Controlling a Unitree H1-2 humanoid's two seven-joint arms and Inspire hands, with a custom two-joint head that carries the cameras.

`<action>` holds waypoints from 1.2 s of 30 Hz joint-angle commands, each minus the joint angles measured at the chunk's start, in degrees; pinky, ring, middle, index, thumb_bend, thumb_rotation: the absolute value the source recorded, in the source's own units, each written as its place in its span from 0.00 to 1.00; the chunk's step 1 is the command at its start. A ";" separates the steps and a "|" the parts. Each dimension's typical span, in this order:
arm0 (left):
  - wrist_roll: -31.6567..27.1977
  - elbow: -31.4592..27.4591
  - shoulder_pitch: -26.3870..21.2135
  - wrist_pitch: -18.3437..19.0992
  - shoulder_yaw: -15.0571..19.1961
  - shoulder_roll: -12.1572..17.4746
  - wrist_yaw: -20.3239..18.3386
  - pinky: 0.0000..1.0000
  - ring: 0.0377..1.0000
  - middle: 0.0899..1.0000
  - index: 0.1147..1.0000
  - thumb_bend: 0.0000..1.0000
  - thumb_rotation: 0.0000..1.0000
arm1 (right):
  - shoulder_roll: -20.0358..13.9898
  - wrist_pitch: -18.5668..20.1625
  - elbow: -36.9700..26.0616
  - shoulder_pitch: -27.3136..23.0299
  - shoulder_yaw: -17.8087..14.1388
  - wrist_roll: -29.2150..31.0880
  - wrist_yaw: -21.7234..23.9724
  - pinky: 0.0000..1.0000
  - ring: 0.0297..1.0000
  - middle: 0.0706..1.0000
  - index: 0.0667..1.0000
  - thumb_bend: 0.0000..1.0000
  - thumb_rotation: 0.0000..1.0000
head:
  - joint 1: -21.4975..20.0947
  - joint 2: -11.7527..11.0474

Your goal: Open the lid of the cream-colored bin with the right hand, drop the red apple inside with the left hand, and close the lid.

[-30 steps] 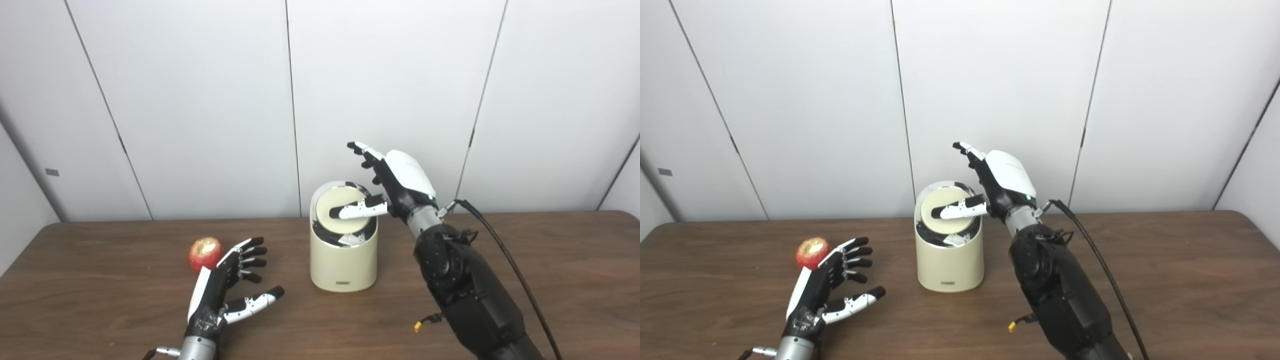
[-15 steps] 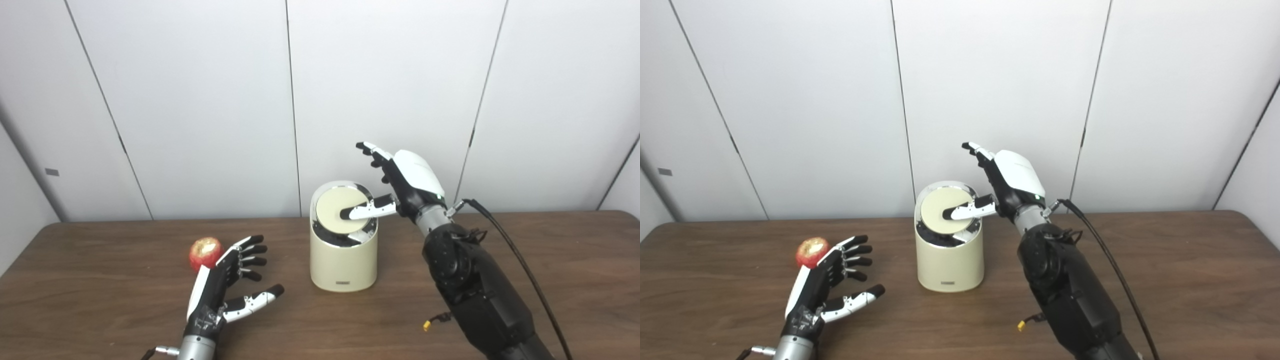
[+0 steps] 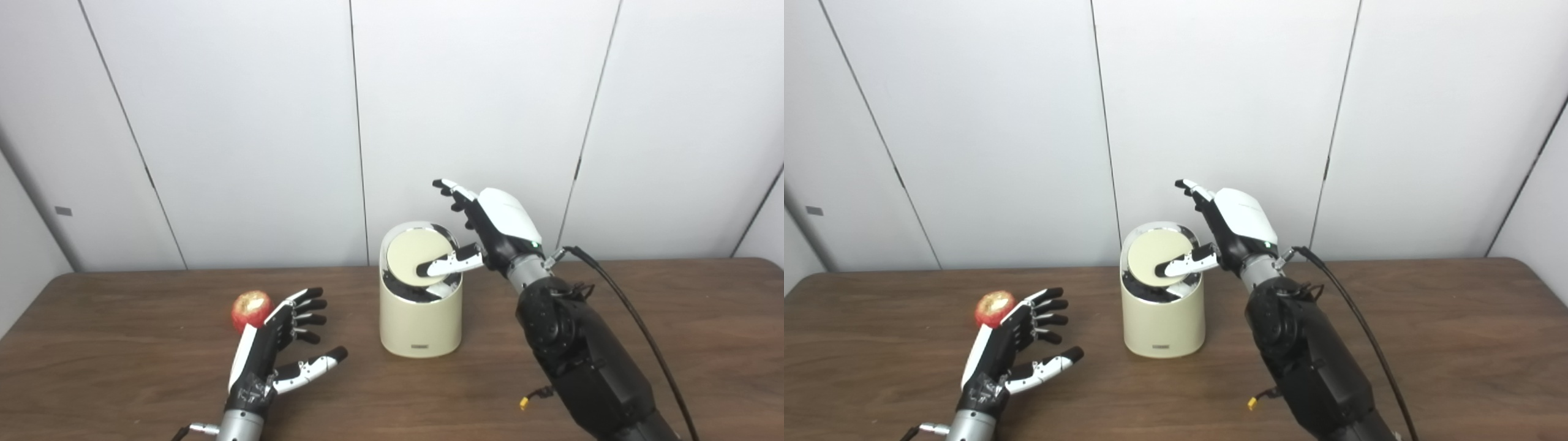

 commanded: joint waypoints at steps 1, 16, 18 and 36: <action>-0.14 -2.60 -1.24 -0.92 0.23 0.29 0.22 0.58 0.69 0.75 0.80 0.69 0.07 | -0.39 -1.01 -1.30 -1.94 -0.12 -0.52 -0.70 0.61 0.78 0.86 0.89 0.94 0.35 | 0.01 0.03; -0.03 -2.73 -1.37 -0.98 0.15 0.15 0.22 0.58 0.70 0.76 0.81 0.69 0.06 | -0.77 -0.72 -1.73 -2.20 1.89 -1.75 0.53 0.62 0.78 0.87 0.88 0.94 0.33 | 0.15 0.72; -0.25 -2.84 -1.33 -0.92 0.17 0.16 0.10 0.58 0.70 0.76 0.81 0.69 0.06 | -0.91 -0.06 -1.99 -2.22 2.18 -2.32 1.11 0.62 0.78 0.87 0.88 0.94 0.33 | 0.23 0.89; -0.50 -3.83 -1.03 -0.06 0.61 0.60 -0.17 0.58 0.69 0.75 0.80 0.70 0.10 | -2.99 10.25 -6.89 -3.13 7.12 -10.92 14.70 0.65 0.80 0.90 0.88 0.88 0.13 | 0.05 1.68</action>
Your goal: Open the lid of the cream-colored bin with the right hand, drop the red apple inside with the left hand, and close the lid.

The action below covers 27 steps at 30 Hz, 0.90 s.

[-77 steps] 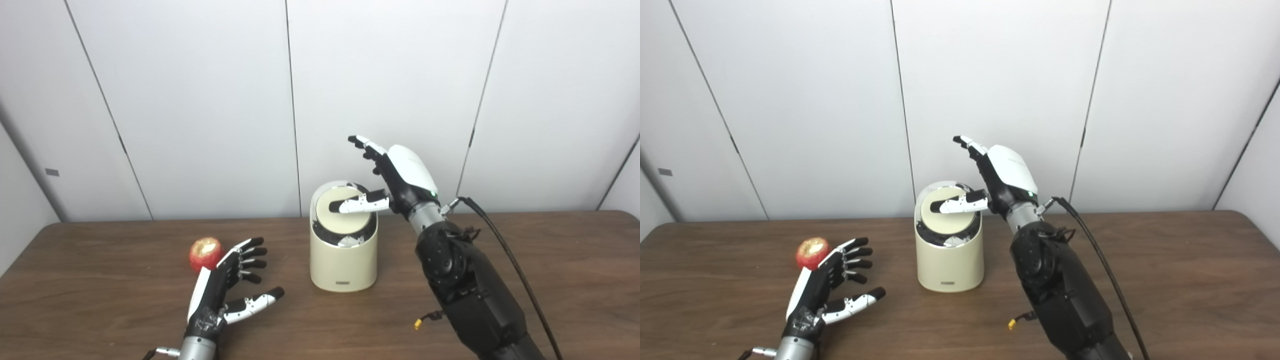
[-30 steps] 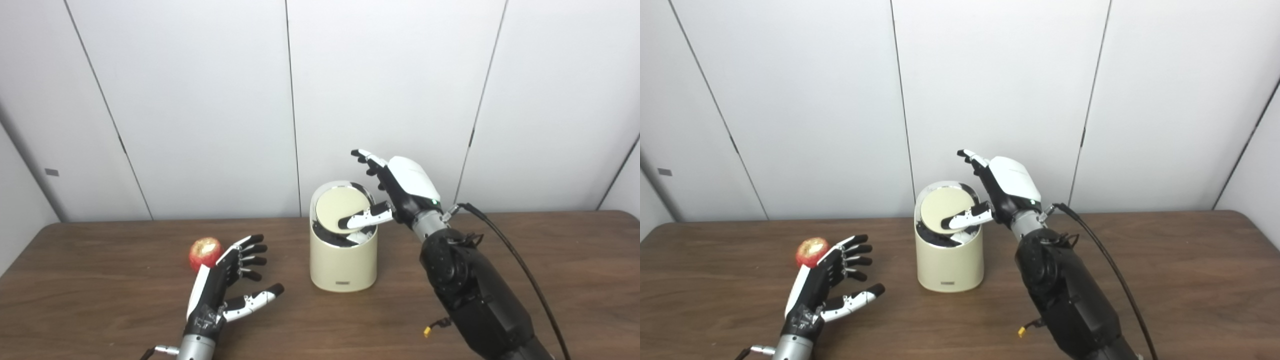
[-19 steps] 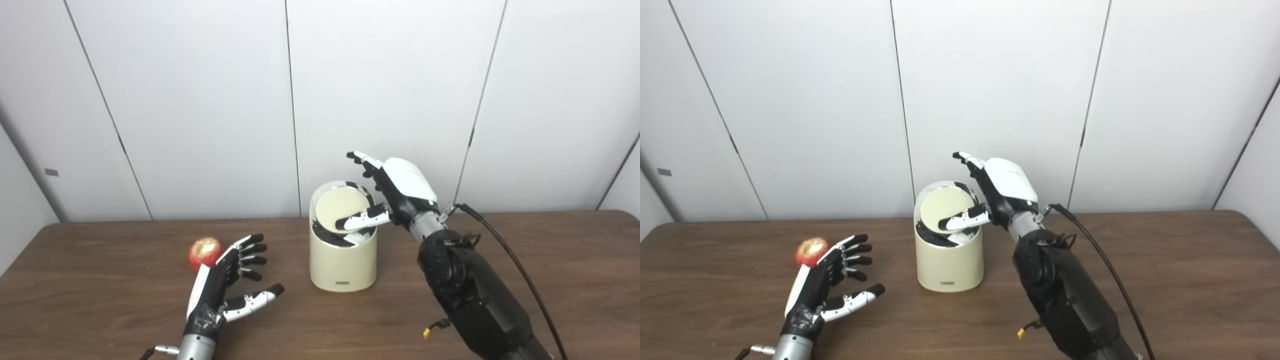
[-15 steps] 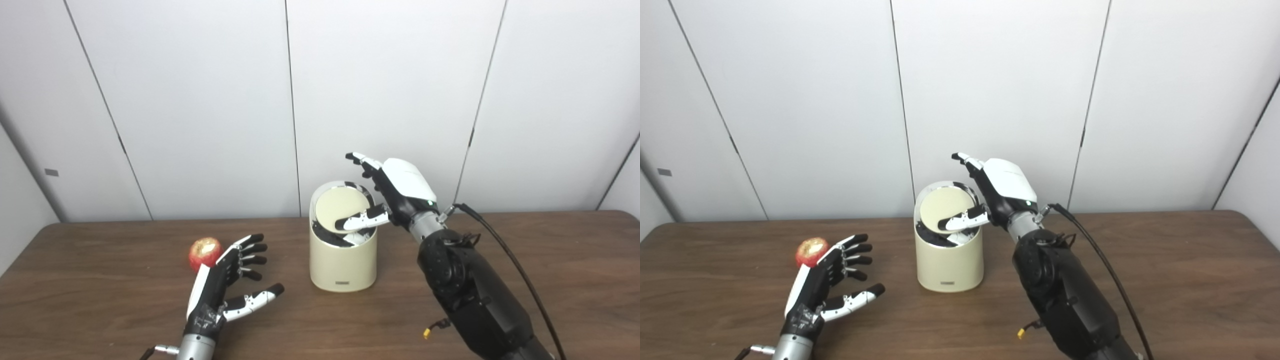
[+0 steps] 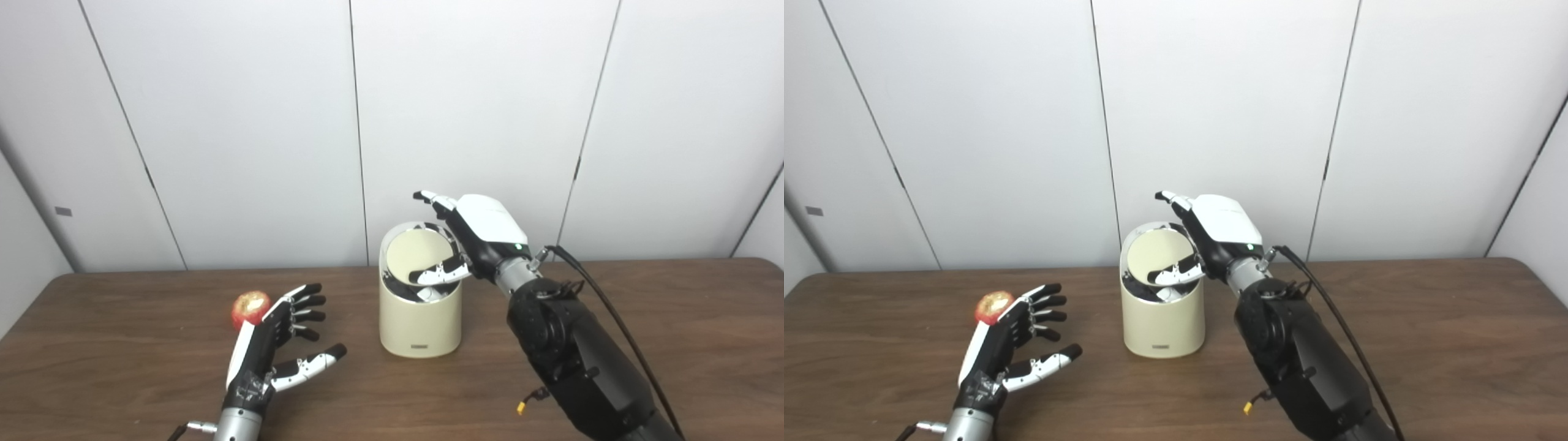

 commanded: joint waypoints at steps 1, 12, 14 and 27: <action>-0.16 -2.26 -1.20 -0.51 0.38 0.57 0.14 0.58 0.70 0.75 0.80 0.70 0.10 | -1.20 3.39 -0.41 -1.63 0.77 -3.19 3.72 0.64 0.80 0.89 0.88 0.89 0.11 | 0.05 0.01; 0.00 -1.90 -1.14 -0.72 0.51 0.74 0.30 0.59 0.71 0.76 0.81 0.70 0.10 | -0.69 5.04 -1.07 -1.43 1.29 -4.18 6.15 0.62 0.78 0.88 0.87 0.89 0.09 | -0.05 -0.44; -0.13 -1.66 -1.22 -0.88 0.54 0.77 0.28 0.59 0.71 0.75 0.81 0.70 0.10 | -0.43 4.57 -1.36 -1.15 0.70 -3.37 5.27 0.62 0.79 0.88 0.87 0.88 0.12 | -0.14 -0.66; -0.06 -1.06 -1.36 -1.04 0.28 0.58 0.24 0.57 0.69 0.75 0.80 0.70 0.07 | 1.47 0.12 -3.29 0.94 -5.64 2.87 -2.66 0.59 0.77 0.85 0.87 0.78 0.28 | -0.18 -0.95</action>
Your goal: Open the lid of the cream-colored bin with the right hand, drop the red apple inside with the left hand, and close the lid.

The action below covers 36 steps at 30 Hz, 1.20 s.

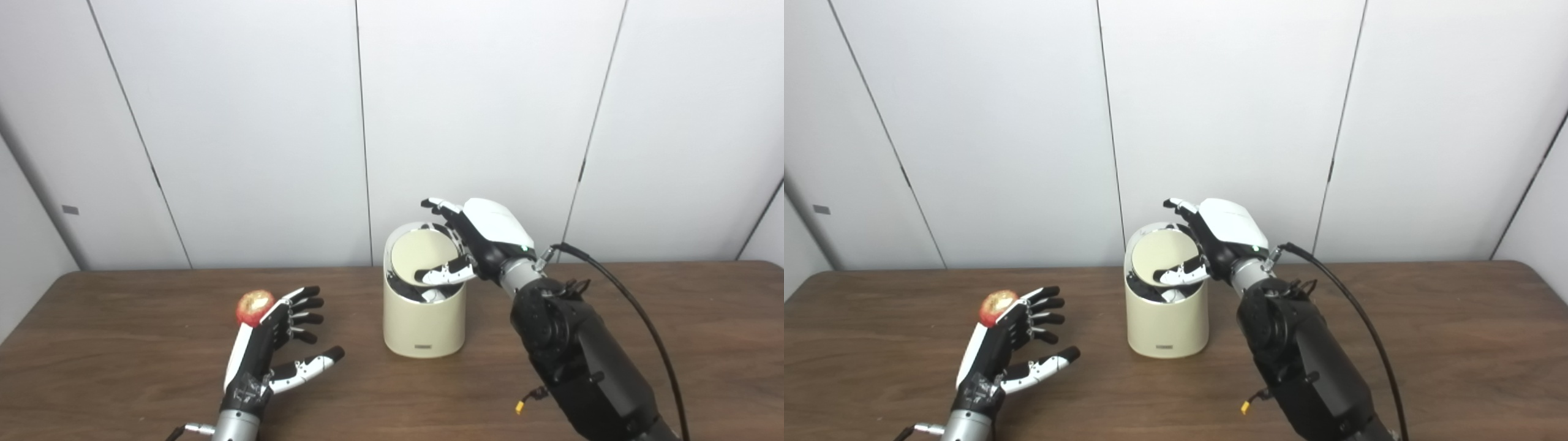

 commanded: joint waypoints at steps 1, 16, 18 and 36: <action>-0.27 -1.15 -1.66 -1.00 0.16 0.28 0.12 0.57 0.69 0.75 0.80 0.69 0.07 | -0.01 -1.92 -1.24 -1.38 -1.83 0.89 -3.24 0.60 0.77 0.85 0.87 0.77 0.30 | 0.00 0.02; 0.09 -0.60 -1.89 -1.47 0.06 0.36 0.20 0.58 0.69 0.75 0.80 0.69 0.08 | 4.33 -5.60 -5.78 7.79 -13.85 13.58 -15.24 0.58 0.75 0.82 0.85 0.76 0.21 | 0.07 -0.21; -0.09 -0.59 -1.90 -1.58 0.11 0.42 0.12 0.58 0.69 0.75 0.80 0.68 0.08 | 4.26 -7.05 -5.77 9.74 -15.13 14.98 -17.02 0.58 0.75 0.82 0.84 0.77 0.18 | -0.01 -0.16; 0.10 -1.13 -1.48 -0.97 0.04 0.78 -0.25 0.57 0.68 0.74 0.80 0.68 0.08 | 1.15 -33.68 5.59 24.28 -18.25 25.29 -24.17 0.66 0.76 0.84 0.85 0.81 0.25 | 0.09 0.04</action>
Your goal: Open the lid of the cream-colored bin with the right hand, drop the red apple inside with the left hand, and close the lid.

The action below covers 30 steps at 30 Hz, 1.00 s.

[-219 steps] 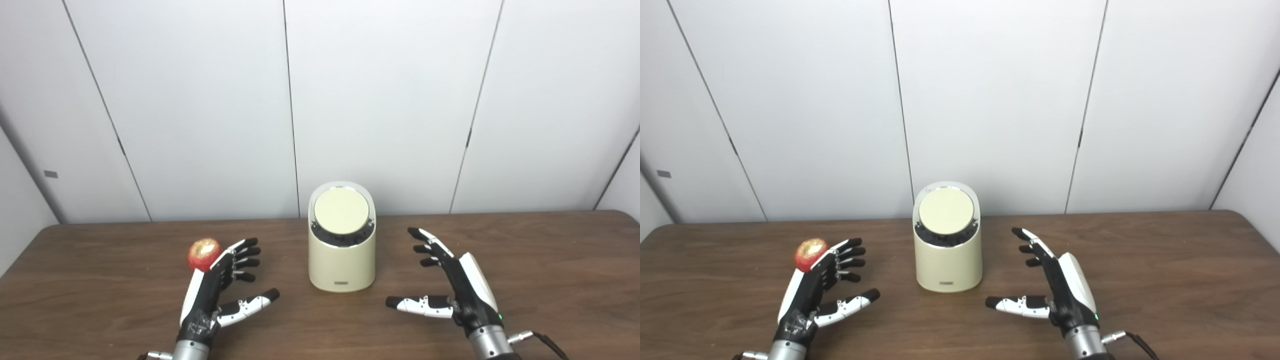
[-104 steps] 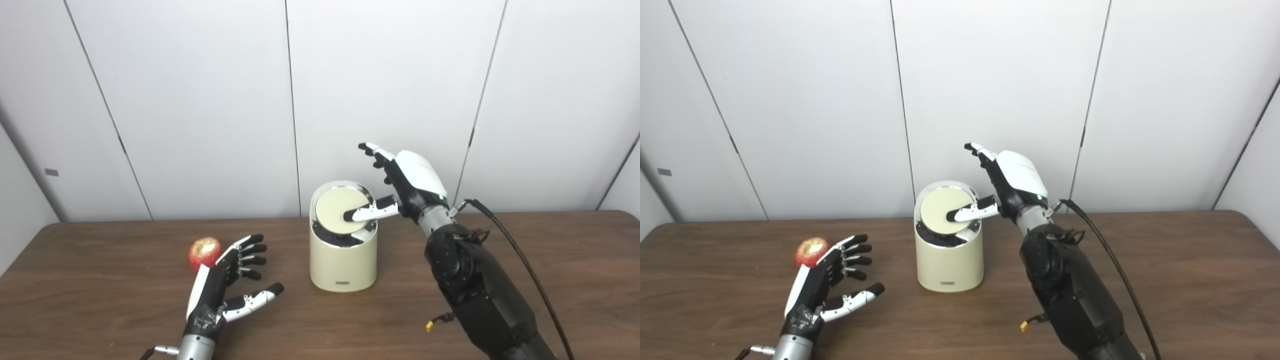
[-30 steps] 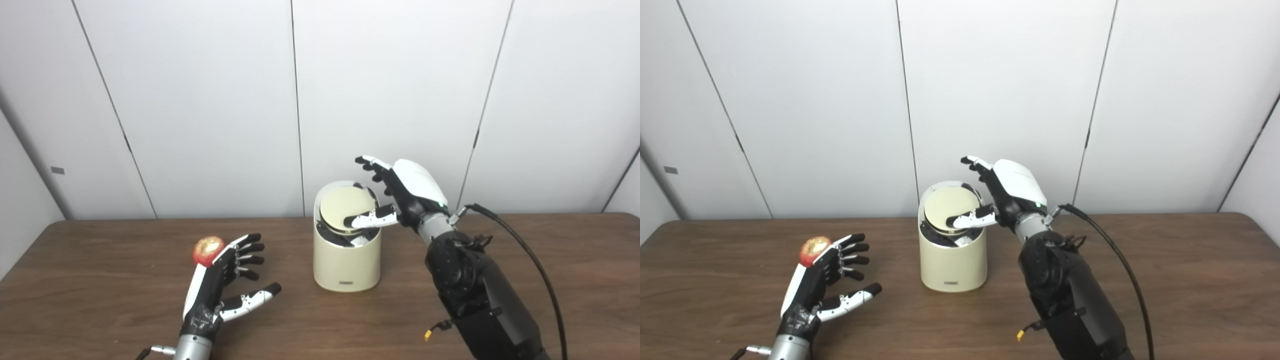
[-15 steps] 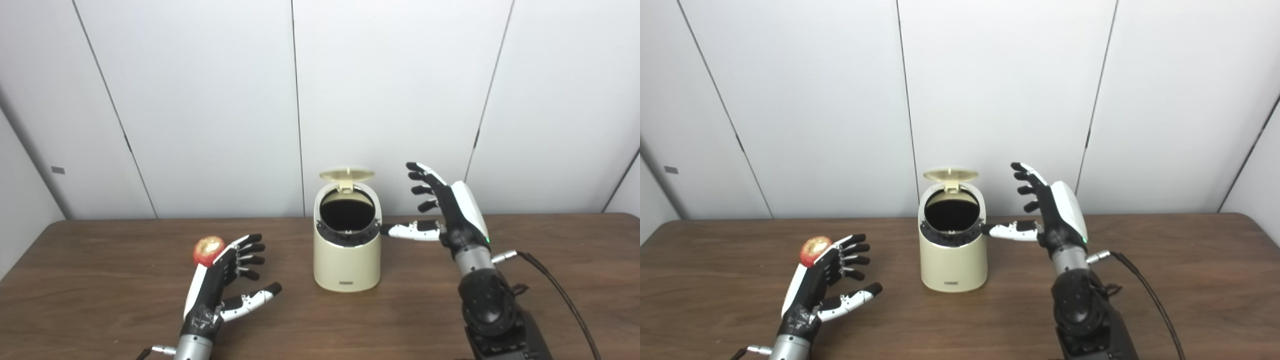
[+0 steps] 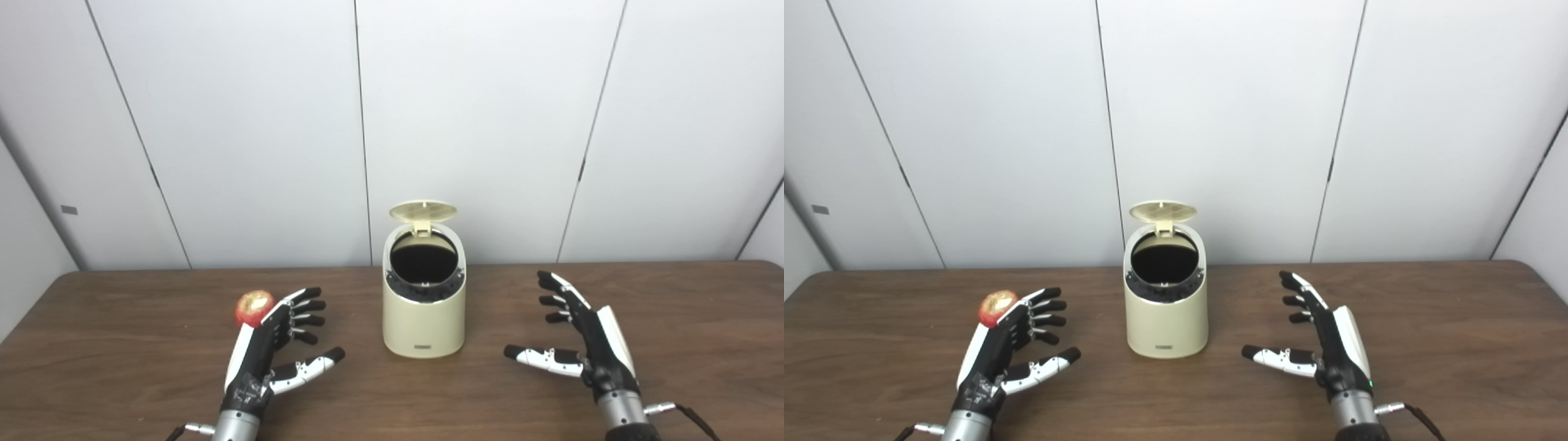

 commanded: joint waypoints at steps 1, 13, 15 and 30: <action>-0.01 -1.31 -1.42 -0.93 0.12 0.56 0.04 0.57 0.68 0.74 0.80 0.68 0.08 | -0.15 -3.69 -1.82 -1.25 0.07 0.40 -1.10 0.67 0.76 0.84 0.85 0.81 0.24 | 0.00 0.04; 2.18 -2.39 -1.04 -1.33 -0.13 -0.10 1.45 0.57 0.68 0.74 0.78 0.68 0.07 | -0.20 -7.41 -0.76 0.70 -0.36 1.42 -1.73 0.69 0.77 0.85 0.87 0.80 0.26 | 7.39 -1.70; 6.49 -4.14 -0.82 -2.10 -0.20 -0.12 3.63 0.57 0.69 0.74 0.79 0.68 0.07 | -0.86 -8.00 -0.32 0.85 -0.64 2.30 -1.26 0.69 0.78 0.85 0.87 0.79 0.25 | 11.58 -2.68; 22.32 -8.08 -4.56 5.09 7.22 1.92 17.42 0.66 0.74 0.71 0.74 0.74 0.14 | -0.08 0.12 -8.77 1.81 -1.38 5.01 2.47 0.66 0.77 0.83 0.84 0.77 0.07 | 17.36 -5.17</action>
